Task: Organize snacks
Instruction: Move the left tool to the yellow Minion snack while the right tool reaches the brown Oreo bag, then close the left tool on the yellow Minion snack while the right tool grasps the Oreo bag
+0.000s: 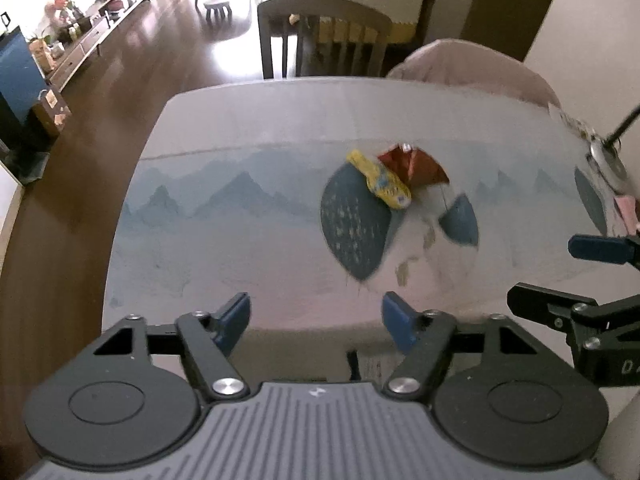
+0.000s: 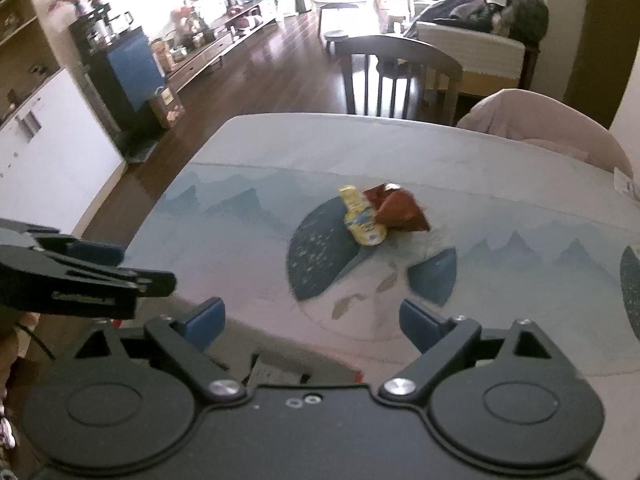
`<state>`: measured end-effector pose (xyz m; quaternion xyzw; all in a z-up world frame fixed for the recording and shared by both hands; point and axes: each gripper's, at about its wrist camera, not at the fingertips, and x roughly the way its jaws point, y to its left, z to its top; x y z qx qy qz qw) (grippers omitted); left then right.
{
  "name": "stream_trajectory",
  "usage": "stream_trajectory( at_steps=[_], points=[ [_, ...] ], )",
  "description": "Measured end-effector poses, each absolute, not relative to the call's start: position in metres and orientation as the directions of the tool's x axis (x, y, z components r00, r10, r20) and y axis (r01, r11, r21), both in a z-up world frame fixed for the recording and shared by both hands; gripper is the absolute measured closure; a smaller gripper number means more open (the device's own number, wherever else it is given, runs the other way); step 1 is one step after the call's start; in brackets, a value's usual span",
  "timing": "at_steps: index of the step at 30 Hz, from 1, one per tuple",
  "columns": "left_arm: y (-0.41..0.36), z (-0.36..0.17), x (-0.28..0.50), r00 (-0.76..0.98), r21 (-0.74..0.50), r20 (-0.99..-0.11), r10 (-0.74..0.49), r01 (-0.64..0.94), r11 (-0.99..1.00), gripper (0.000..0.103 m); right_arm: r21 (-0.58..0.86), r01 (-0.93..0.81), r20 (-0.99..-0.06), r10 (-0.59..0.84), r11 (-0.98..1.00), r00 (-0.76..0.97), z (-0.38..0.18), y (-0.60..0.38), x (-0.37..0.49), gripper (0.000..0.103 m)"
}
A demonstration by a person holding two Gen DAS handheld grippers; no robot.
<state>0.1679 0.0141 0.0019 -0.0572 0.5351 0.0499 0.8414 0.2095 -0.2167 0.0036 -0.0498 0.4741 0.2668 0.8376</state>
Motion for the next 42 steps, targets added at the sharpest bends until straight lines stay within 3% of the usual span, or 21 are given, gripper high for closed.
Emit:
stream_trajectory(
  at_steps=[13, 23, 32, 42],
  points=[
    [0.012, -0.016, 0.268, 0.377, -0.050, -0.925, 0.046, -0.240, 0.969, 0.024, 0.186, -0.432, -0.841, 0.370, 0.883, 0.395, -0.018, -0.225, 0.321, 0.006],
    [0.015, -0.054, 0.323, 0.305, -0.039, -0.951, 0.060, -0.309, 0.950, 0.024, 0.188, -0.405, -0.889, 0.331, 0.895, 0.317, -0.075, -0.208, 0.404, 0.007],
    [0.020, -0.085, 0.350, 0.277, -0.036, -0.958, 0.072, -0.365, 0.930, 0.024, 0.250, -0.340, -0.917, 0.334, 0.907, 0.219, -0.136, -0.193, 0.453, 0.014],
    [0.004, -0.110, 0.369, 0.247, -0.020, -0.966, 0.071, -0.349, 0.937, 0.024, 0.265, -0.357, -0.927, 0.338, 0.896, 0.160, -0.167, -0.170, 0.470, 0.021]
  ],
)
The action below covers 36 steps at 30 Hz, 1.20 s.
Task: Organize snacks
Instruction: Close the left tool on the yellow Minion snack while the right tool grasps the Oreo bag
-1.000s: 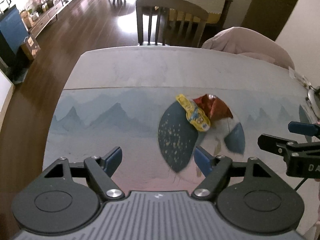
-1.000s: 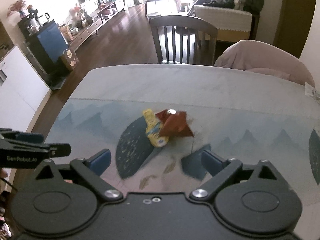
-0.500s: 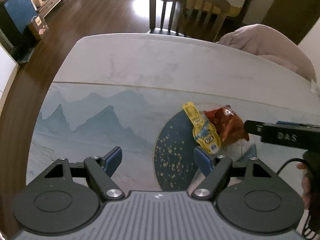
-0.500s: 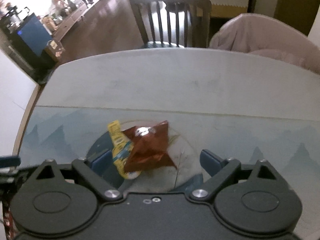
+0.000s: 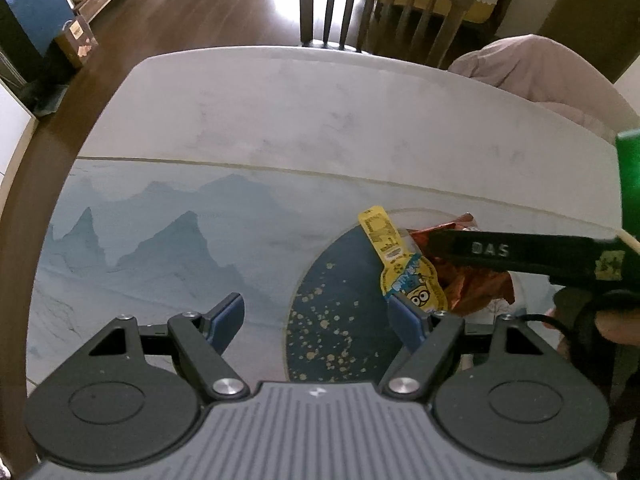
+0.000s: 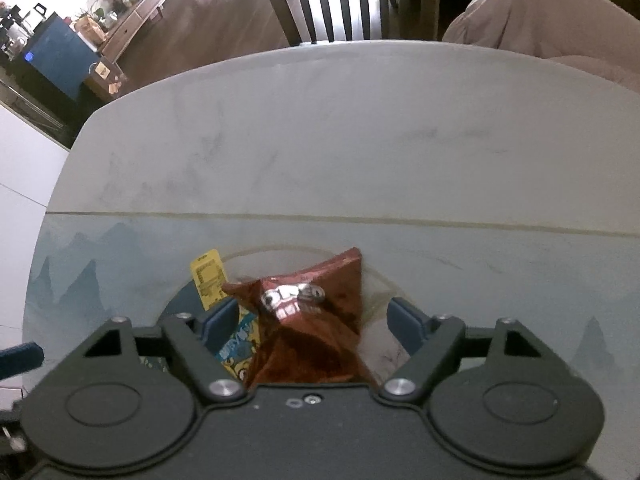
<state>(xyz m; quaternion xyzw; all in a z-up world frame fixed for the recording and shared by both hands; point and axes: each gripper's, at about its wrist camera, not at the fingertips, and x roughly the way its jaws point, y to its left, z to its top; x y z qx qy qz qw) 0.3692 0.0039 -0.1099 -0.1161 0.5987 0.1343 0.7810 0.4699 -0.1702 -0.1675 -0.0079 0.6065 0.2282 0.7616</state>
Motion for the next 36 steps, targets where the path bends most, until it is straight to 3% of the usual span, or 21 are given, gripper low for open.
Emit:
stream_trajectory(
  at_steps=[8, 13, 19, 30, 36],
  points=[
    [-0.012, -0.130, 0.384, 0.221, -0.025, -0.974, 0.053, -0.335, 0.942, 0.024, 0.264, -0.371, -0.930, 0.337, 0.890, 0.148, -0.171, -0.176, 0.469, 0.027],
    [-0.023, -0.142, 0.394, 0.212, -0.023, -0.976, 0.048, -0.322, 0.946, 0.024, 0.269, -0.372, -0.924, 0.347, 0.889, 0.162, -0.168, -0.184, 0.468, 0.040],
    [-0.034, -0.155, 0.404, 0.207, -0.024, -0.977, 0.043, -0.310, 0.950, 0.024, 0.259, -0.381, -0.919, 0.348, 0.888, 0.185, -0.165, -0.202, 0.467, 0.049],
    [-0.038, -0.191, 0.426, 0.186, -0.061, -0.982, 0.012, -0.384, 0.921, 0.024, 0.194, -0.358, -0.923, 0.294, 0.913, 0.248, -0.160, -0.249, 0.469, 0.052],
    [-0.054, -0.196, 0.429, 0.191, -0.024, -0.980, 0.052, -0.373, 0.927, 0.025, 0.182, -0.364, -0.923, 0.286, 0.913, 0.258, -0.158, -0.256, 0.462, 0.052]
  ],
)
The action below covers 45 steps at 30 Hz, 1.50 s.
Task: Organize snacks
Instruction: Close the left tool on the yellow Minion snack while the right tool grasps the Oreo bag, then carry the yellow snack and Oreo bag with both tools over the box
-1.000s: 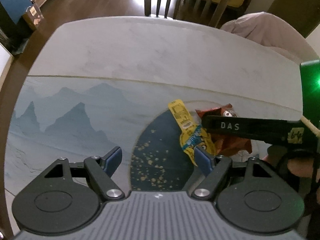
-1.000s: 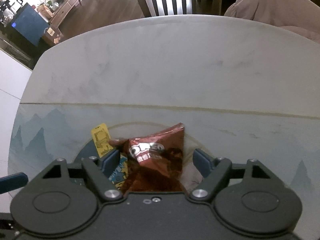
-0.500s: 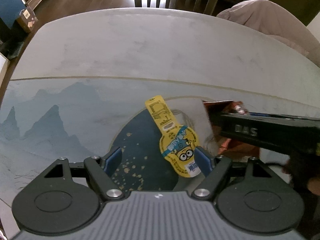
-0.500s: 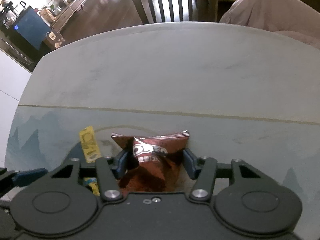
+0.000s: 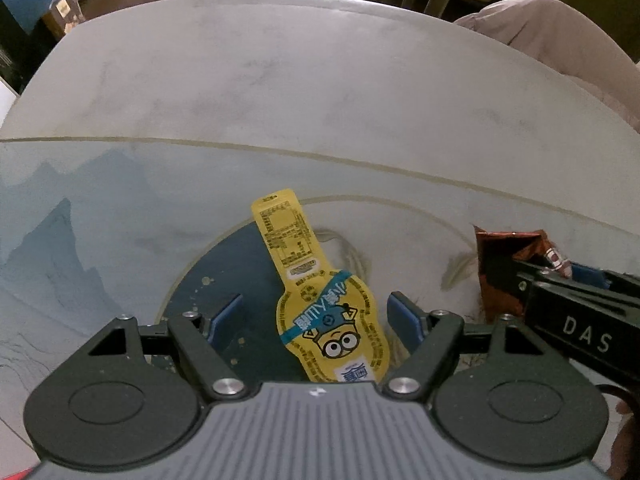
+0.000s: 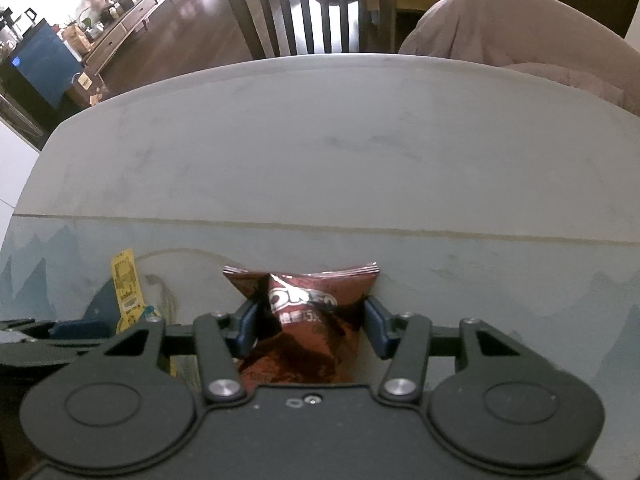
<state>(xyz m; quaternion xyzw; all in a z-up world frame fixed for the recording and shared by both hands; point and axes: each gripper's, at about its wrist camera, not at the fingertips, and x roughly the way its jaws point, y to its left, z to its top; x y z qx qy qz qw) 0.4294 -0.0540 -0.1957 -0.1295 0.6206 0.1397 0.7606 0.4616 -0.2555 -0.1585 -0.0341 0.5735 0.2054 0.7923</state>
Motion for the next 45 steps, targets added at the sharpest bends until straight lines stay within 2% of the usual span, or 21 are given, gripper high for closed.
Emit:
stream_trajectory(
  at_steps=[3, 6, 8, 17, 27, 40, 45],
  points=[
    [-0.058, -0.195, 0.426, 0.204, -0.015, -0.977, 0.065, -0.367, 0.930, 0.031, 0.181, -0.365, -0.922, 0.287, 0.913, 0.262, -0.158, -0.253, 0.461, 0.052],
    [-0.070, -0.190, 0.421, 0.223, 0.007, -0.971, 0.084, -0.326, 0.945, 0.048, 0.173, -0.370, -0.921, 0.284, 0.913, 0.269, -0.158, -0.250, 0.461, 0.052],
    [-0.078, -0.189, 0.418, 0.234, 0.016, -0.968, 0.088, -0.295, 0.955, 0.051, 0.168, -0.374, -0.920, 0.281, 0.912, 0.272, -0.159, -0.246, 0.461, 0.052],
    [-0.072, -0.182, 0.405, 0.240, -0.009, -0.968, 0.067, -0.303, 0.953, 0.052, 0.174, -0.371, -0.919, 0.286, 0.912, 0.271, -0.158, -0.244, 0.446, 0.055],
    [-0.061, -0.147, 0.383, 0.289, -0.036, -0.956, 0.051, -0.288, 0.957, 0.052, 0.198, -0.360, -0.920, 0.299, 0.912, 0.252, -0.146, -0.252, 0.421, 0.057],
    [-0.041, -0.038, 0.333, 0.423, -0.046, -0.905, 0.039, -0.188, 0.981, 0.052, 0.209, -0.367, -0.864, 0.347, 0.906, 0.366, -0.053, -0.249, 0.366, 0.057],
    [-0.031, -0.004, 0.305, 0.426, -0.038, -0.904, 0.030, -0.148, 0.988, 0.052, 0.256, -0.374, -0.835, 0.399, 0.891, 0.378, -0.019, -0.240, 0.336, 0.057]
  ],
)
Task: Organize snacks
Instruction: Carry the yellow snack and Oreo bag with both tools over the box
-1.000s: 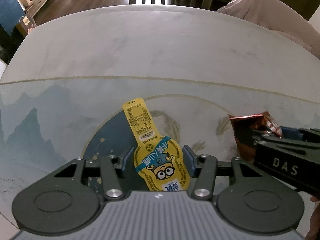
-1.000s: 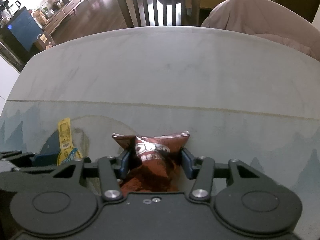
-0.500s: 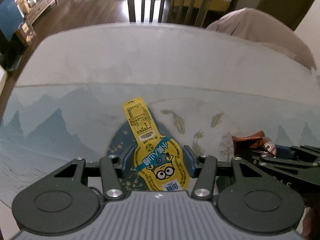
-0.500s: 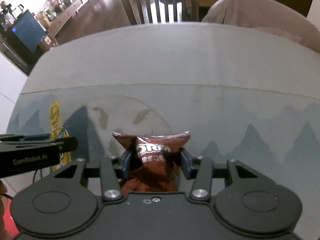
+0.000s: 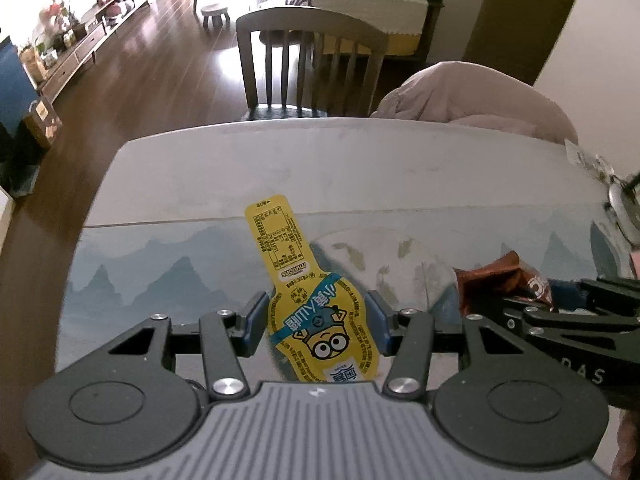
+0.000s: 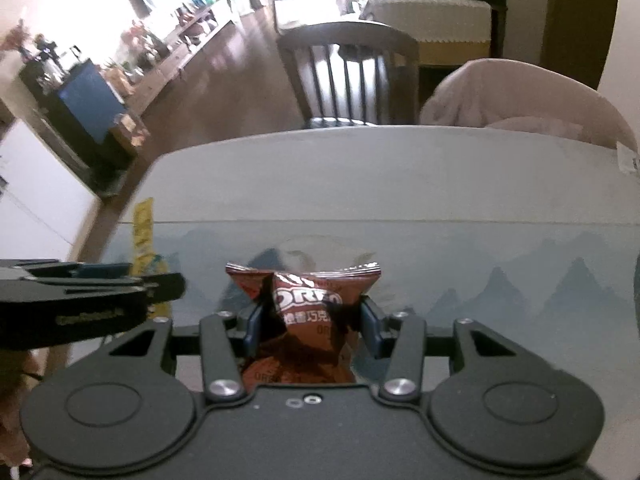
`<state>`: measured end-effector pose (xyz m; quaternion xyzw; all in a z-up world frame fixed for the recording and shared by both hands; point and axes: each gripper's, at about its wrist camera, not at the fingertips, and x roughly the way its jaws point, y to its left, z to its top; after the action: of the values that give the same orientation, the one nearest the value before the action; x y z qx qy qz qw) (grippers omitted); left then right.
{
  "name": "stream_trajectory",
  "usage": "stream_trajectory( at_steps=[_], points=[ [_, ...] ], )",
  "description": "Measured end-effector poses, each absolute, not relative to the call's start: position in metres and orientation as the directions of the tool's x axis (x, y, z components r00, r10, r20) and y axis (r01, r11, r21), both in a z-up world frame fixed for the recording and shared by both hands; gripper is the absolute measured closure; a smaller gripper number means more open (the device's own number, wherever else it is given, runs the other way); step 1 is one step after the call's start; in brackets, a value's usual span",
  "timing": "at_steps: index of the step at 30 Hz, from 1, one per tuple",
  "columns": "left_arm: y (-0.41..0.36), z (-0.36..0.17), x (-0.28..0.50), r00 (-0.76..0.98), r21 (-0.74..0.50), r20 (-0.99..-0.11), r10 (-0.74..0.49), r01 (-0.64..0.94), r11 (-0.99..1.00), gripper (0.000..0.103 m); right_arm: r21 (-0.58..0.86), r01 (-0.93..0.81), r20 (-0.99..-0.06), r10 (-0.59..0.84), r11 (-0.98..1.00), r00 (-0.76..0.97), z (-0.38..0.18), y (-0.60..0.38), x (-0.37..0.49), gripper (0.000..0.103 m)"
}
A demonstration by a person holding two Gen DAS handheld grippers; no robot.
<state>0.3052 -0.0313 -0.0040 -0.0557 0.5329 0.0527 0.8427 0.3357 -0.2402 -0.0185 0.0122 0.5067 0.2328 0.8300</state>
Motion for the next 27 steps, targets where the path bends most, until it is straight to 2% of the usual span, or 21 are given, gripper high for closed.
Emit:
stream_trajectory(
  at_steps=[7, 15, 27],
  points=[
    [-0.017, 0.024, 0.259, 0.439, -0.019, -0.898, 0.025, -0.095, 0.995, 0.052, 0.281, -0.420, -0.806, 0.450, 0.863, 0.384, 0.016, -0.222, 0.292, 0.057],
    [0.005, 0.037, 0.209, 0.431, -0.019, -0.902, 0.012, -0.066, 0.998, 0.052, 0.275, -0.465, -0.804, 0.466, 0.842, 0.370, 0.024, -0.198, 0.252, 0.057],
    [0.027, 0.005, 0.145, 0.346, -0.023, -0.938, -0.011, -0.031, 0.999, 0.052, 0.283, -0.479, -0.839, 0.457, 0.831, 0.296, -0.004, -0.169, 0.194, 0.057]
  ],
)
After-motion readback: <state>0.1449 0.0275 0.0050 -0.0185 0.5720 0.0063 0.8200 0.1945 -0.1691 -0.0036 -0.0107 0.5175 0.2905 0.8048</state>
